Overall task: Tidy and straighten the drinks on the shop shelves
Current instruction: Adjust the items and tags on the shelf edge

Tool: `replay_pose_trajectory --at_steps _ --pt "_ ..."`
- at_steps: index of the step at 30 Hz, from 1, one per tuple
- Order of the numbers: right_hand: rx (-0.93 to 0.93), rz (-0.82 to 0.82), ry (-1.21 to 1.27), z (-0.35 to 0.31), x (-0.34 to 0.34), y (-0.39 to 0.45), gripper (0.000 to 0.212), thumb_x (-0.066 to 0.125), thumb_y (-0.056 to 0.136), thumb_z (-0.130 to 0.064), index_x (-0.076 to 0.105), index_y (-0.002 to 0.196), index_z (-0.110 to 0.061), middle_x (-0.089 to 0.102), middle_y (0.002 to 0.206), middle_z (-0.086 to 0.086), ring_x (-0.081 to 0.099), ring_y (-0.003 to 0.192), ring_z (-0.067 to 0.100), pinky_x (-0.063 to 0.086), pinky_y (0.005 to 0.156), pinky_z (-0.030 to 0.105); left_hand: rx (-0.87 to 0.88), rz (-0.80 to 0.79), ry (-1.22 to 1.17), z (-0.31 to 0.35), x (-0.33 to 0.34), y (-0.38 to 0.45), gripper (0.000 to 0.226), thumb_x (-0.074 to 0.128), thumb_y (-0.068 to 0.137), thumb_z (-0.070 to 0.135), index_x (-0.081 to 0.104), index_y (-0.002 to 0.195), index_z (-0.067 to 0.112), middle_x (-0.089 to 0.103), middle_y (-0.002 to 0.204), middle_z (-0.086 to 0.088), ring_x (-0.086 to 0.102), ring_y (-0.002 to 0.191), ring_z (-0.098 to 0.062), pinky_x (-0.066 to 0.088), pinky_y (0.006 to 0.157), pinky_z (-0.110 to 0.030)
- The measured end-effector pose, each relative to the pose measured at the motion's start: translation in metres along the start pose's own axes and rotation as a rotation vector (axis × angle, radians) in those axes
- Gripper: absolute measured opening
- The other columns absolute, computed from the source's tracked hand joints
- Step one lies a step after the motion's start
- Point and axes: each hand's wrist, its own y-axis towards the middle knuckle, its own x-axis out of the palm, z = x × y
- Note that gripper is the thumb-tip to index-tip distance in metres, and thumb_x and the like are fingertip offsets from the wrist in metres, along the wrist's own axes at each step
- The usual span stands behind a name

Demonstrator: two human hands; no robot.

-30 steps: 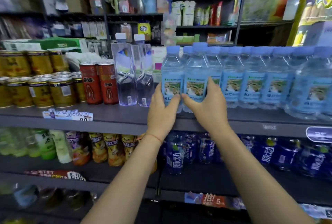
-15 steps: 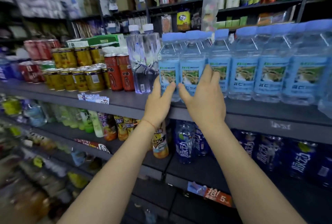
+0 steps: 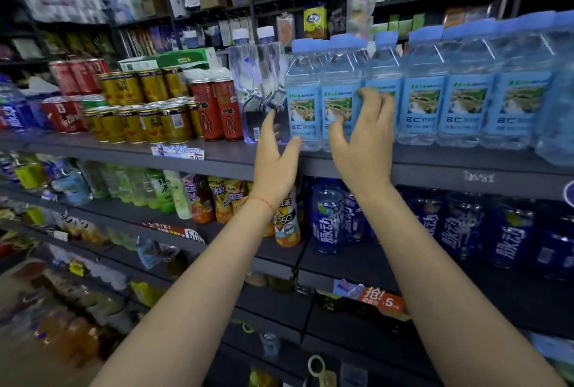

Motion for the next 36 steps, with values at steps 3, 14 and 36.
replay_pose_trajectory --at_steps 3,14,36 --pt "-0.051 0.090 -0.078 -0.027 0.009 -0.016 0.035 0.053 0.085 -0.015 0.055 0.117 -0.003 0.051 0.115 0.017 0.051 0.100 0.030 0.039 0.082 0.038 0.016 0.078 -0.034 -0.010 -0.026 -0.004 0.047 0.055 0.097 0.020 0.040 0.142 0.021 0.050 0.131 0.000 0.051 0.119 -0.013 0.044 0.101 -0.030" --pt "-0.016 -0.407 0.079 -0.144 0.114 -0.161 0.010 0.051 0.091 -0.017 0.060 0.090 -0.014 0.042 0.061 -0.013 0.039 0.049 0.004 0.027 0.048 0.027 -0.274 0.007 0.025 -0.129 -0.207 -0.049 0.021 0.052 0.095 0.021 0.068 0.083 0.020 0.068 0.075 -0.002 0.065 0.073 -0.021 0.053 0.069 -0.036" --pt "0.848 -1.106 -0.107 -0.036 0.310 -0.324 0.061 0.062 0.095 -0.018 0.032 0.148 -0.007 0.044 0.147 0.015 0.043 0.134 0.036 0.042 0.100 0.038 -0.907 -0.319 0.188 -0.369 -0.233 -0.098 0.024 0.048 0.095 0.014 0.064 0.079 0.022 0.069 0.077 -0.008 0.063 0.064 -0.021 0.050 0.066 -0.029"
